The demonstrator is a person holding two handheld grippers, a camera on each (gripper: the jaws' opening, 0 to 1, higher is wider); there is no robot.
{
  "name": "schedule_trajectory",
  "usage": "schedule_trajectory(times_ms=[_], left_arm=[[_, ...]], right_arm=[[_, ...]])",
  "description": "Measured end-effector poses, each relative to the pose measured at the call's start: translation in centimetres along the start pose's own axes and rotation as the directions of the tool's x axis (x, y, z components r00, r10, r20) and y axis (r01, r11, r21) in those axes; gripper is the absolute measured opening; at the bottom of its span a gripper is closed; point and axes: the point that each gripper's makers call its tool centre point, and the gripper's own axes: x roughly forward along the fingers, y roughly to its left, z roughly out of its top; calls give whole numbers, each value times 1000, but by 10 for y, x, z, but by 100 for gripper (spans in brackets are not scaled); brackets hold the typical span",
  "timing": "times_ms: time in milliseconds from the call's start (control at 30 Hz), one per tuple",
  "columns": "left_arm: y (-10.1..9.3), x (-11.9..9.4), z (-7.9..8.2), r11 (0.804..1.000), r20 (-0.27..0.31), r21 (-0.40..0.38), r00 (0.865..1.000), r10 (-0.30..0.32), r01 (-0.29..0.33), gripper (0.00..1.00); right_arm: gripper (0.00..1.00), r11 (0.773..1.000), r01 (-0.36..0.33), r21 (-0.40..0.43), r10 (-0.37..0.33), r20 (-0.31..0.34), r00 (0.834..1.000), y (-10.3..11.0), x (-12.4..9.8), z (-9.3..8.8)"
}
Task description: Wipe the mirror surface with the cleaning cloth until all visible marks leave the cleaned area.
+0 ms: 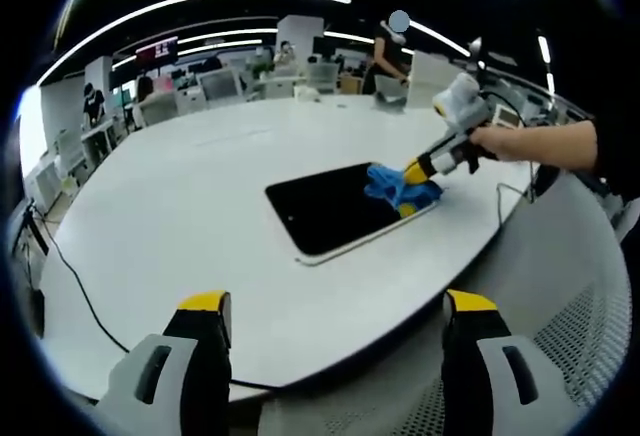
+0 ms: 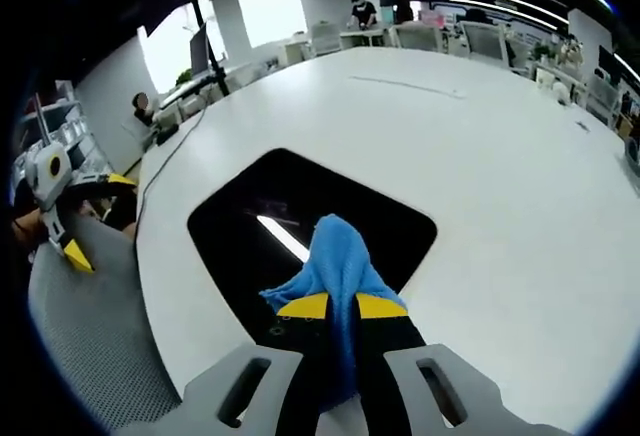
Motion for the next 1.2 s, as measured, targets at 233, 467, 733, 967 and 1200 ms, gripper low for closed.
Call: schedule_trajectory(times_ms=[233,467,733,967,1200], left_arm=[[0,0,-1,1000,-8,-1,1000,-1,1,87],[1,0,-1,1000,-4,5,1000,6,-6,87],[2,0,-1,1000,-2,2,1000,8,-8,87],[1,0,-2,1000,-7,6,1000,5,-5,87],[1,0,-1,1000,-3,5,1000,4,-4,87]], right_arm=[[3,1000,12,21,-12,17,1000,-6,3,5],[3,998,32,55,-34,46,998,-13,6,11],[3,997,35,64,-38,50,998,-18,9,15],[3,996,51,76,-55,52,997,-23,12,19],[3,994,67,83,-72,49,996,-28,14,22]])
